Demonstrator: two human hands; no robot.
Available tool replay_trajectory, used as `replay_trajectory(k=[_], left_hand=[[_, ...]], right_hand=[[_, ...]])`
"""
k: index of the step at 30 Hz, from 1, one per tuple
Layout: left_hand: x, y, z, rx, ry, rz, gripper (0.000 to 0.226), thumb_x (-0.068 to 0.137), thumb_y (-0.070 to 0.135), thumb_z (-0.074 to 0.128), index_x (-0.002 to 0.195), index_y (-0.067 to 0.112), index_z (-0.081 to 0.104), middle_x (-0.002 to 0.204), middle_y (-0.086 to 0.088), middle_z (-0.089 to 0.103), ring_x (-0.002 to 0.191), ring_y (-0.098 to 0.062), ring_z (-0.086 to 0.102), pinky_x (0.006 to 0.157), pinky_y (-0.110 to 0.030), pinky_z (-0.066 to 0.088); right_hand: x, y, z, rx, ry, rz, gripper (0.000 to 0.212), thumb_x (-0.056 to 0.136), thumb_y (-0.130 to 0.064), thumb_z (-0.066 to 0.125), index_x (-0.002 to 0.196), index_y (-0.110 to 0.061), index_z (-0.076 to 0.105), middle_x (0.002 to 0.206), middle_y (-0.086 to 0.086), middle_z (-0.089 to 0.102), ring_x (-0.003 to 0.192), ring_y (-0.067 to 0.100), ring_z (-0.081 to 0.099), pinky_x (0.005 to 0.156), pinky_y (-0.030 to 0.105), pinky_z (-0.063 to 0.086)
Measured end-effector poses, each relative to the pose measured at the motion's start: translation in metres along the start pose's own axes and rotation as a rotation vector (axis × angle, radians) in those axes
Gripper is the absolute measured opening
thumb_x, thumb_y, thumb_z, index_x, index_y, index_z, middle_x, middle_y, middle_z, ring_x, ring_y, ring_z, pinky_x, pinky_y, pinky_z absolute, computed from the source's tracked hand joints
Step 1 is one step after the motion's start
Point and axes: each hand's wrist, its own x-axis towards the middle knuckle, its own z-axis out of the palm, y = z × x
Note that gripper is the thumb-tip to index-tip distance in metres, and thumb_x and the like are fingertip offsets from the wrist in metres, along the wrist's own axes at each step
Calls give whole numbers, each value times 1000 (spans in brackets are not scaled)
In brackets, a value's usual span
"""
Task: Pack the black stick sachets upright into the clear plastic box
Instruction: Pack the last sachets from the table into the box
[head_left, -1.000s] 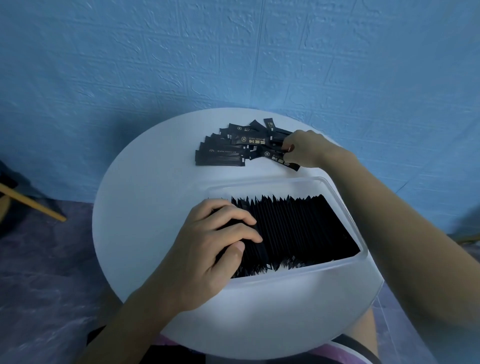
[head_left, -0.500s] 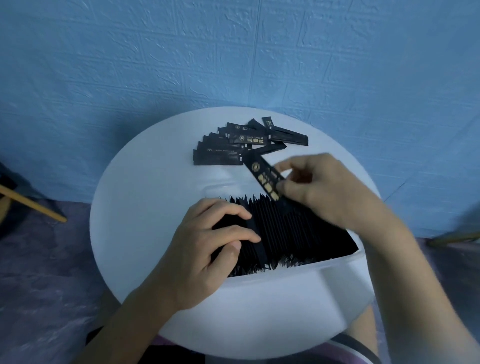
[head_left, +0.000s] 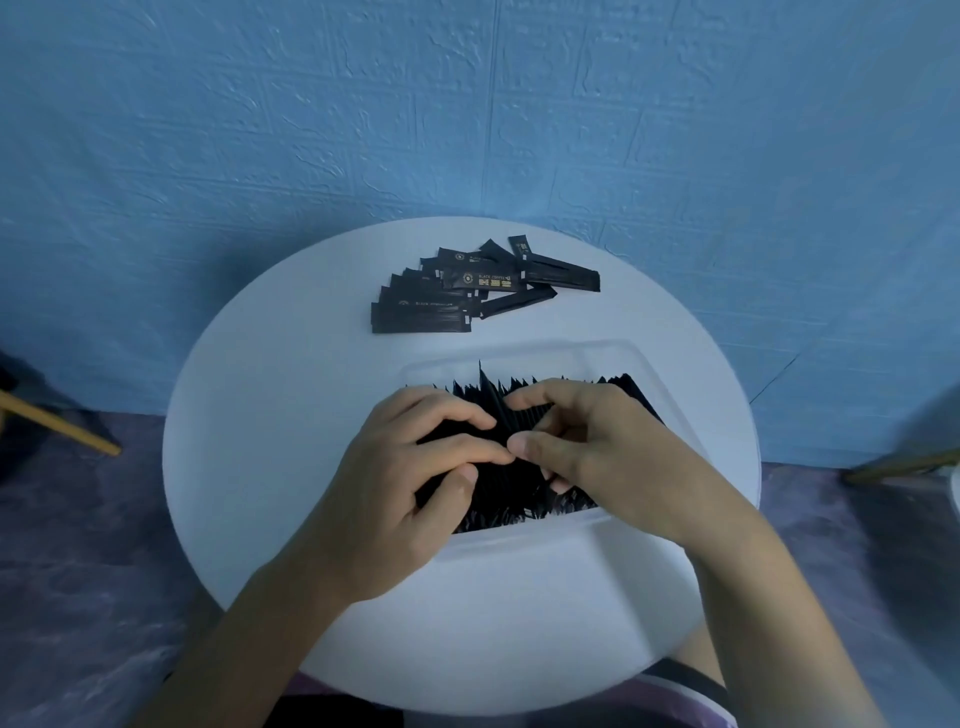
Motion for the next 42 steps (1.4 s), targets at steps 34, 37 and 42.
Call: replay_trajectory(k=[34, 37, 42], left_hand=[[8, -15, -28, 96, -150, -165, 41, 91, 24, 39, 117, 36, 69, 140, 26, 51, 124, -4, 41, 107, -18, 26], [7, -15, -28, 93, -144, -163, 41, 91, 22, 40, 116, 36, 69, 140, 25, 52, 123, -6, 42, 106, -19, 27], [8, -17, -29, 70, -147, -166, 41, 90, 23, 40, 115, 37, 69, 140, 28, 51, 123, -8, 43, 105, -22, 30]], right_hand=[[254, -5, -43, -778, -63, -63, 111, 71, -91, 49, 158, -44, -1, 169, -6, -9, 155, 29, -13, 118, 69, 2], [262, -2, -33, -852, -116, -17, 125, 53, -104, 39, 155, -49, -8, 168, -7, -13, 154, 29, -15, 116, 71, 3], [254, 10, -31, -904, -171, 5, 122, 51, -102, 41, 152, -55, -8, 168, -11, -6, 155, 31, -12, 117, 68, 4]])
